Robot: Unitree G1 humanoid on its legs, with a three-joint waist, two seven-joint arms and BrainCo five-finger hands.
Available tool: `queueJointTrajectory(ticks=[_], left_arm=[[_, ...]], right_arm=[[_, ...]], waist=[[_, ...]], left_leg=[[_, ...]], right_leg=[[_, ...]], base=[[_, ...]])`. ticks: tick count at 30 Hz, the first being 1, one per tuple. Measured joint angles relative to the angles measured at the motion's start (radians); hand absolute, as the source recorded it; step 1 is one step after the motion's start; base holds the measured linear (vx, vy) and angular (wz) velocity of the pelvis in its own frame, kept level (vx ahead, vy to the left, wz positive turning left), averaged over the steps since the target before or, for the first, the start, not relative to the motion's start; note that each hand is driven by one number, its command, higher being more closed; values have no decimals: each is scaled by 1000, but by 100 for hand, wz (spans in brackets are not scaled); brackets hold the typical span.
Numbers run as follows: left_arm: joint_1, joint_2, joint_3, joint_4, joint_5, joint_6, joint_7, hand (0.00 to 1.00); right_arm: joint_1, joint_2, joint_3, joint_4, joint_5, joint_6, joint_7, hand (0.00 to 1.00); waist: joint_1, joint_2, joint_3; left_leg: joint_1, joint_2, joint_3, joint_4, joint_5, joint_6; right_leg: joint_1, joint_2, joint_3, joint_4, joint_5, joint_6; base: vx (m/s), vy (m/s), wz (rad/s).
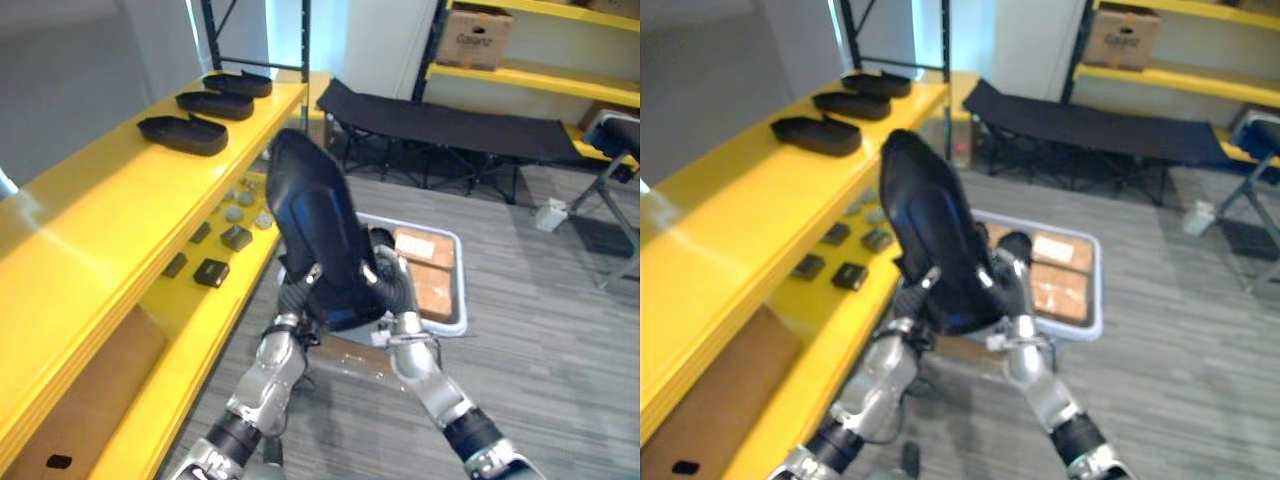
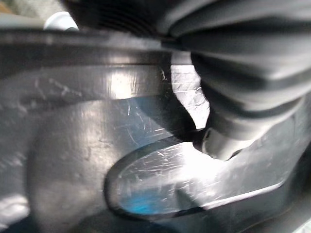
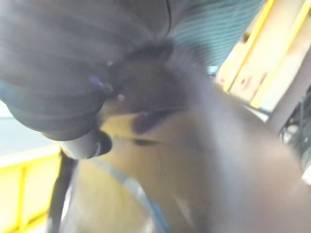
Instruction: Walk over and take plastic housings, then place them on the shelf
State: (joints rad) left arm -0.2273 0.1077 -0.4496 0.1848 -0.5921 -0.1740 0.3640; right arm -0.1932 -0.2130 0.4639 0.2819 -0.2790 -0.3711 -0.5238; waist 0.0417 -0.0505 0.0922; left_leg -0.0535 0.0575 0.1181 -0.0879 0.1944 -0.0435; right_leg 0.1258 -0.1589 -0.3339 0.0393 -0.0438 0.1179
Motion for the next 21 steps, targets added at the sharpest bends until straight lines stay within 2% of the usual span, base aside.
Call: queueJointTrajectory(ticks=[2,5,7,8,9,11,12,14,15,17,18,19,21], left_arm=[[0,0,-2,-9,43,0,18,100],[0,0,8,-41,259,0,107,100],[0,-2,43,-103,412,0,164,100],[0,-3,47,-108,422,0,168,100],[1,-14,98,-167,516,0,197,100],[5,-21,170,-218,606,-1,225,100],[7,-22,180,-221,613,-1,227,100],[41,-30,253,-226,658,-1,244,100],[55,-30,271,-226,666,-1,247,100],[115,-32,343,-226,690,-1,261,100],[123,-31,353,-226,691,-1,264,100],[152,-27,391,-226,692,-1,276,100],[161,-26,431,-226,694,-1,299,100]], right_arm=[[2,-2,3,0,25,-8,17,0],[14,-1,11,0,91,-18,63,0],[33,-1,28,-6,155,-20,125,0],[35,-1,29,-8,159,-20,131,0],[59,-1,40,-58,229,-23,197,0],[91,1,13,-190,361,-46,299,0],[94,1,4,-210,378,-53,313,0],[102,1,-130,-347,484,-118,395,0],[102,0,-176,-378,507,-135,409,0],[101,-7,-355,-481,614,-188,469,0],[101,-9,-374,-491,627,-194,475,0],[102,-21,-444,-522,670,-206,497,0],[121,-29,-506,-551,691,-204,503,0]], waist=[[0,0,0],[1,-1,0],[0,-1,-1],[0,-1,-1],[0,-1,-1],[-2,-1,0],[-2,-1,0],[-4,-1,0],[-5,-1,0],[-14,-2,-1],[-16,-2,-1],[-25,-2,-1],[-32,-2,-1]], left_leg=[[0,0,0,0,0,0],[0,0,-1,0,0,0],[1,-1,0,0,1,0],[1,0,0,0,1,0],[2,1,1,0,1,0],[9,2,6,-1,1,0],[10,2,6,-1,1,0],[16,1,8,-1,0,-1],[17,1,10,-1,-3,-3],[17,2,19,-2,-6,0],[17,2,21,-2,-6,0],[18,3,30,-2,-6,0],[16,4,41,-2,-7,2]], right_leg=[[1,1,0,0,0,0],[2,1,-1,0,0,0],[2,2,-2,0,1,-1],[2,2,-2,1,1,-1],[0,2,0,4,0,-2],[0,1,3,12,-2,-5],[0,1,3,13,-2,-6],[-1,-2,6,20,-8,-6],[-2,-2,6,20,-9,-6],[-3,-2,10,19,-9,-6],[-3,-2,11,18,-9,-6],[-7,-1,22,15,-9,-6],[-17,-1,43,15,-8,-8]], base=[[0,0,0],[0,0,0],[0,0,0],[0,0,0],[0,0,0],[0,0,-5],[0,0,-6],[-21,6,-1],[-61,21,-1],[-51,21,-3],[-38,18,-11],[-27,18,-16],[-22,23,-20]])
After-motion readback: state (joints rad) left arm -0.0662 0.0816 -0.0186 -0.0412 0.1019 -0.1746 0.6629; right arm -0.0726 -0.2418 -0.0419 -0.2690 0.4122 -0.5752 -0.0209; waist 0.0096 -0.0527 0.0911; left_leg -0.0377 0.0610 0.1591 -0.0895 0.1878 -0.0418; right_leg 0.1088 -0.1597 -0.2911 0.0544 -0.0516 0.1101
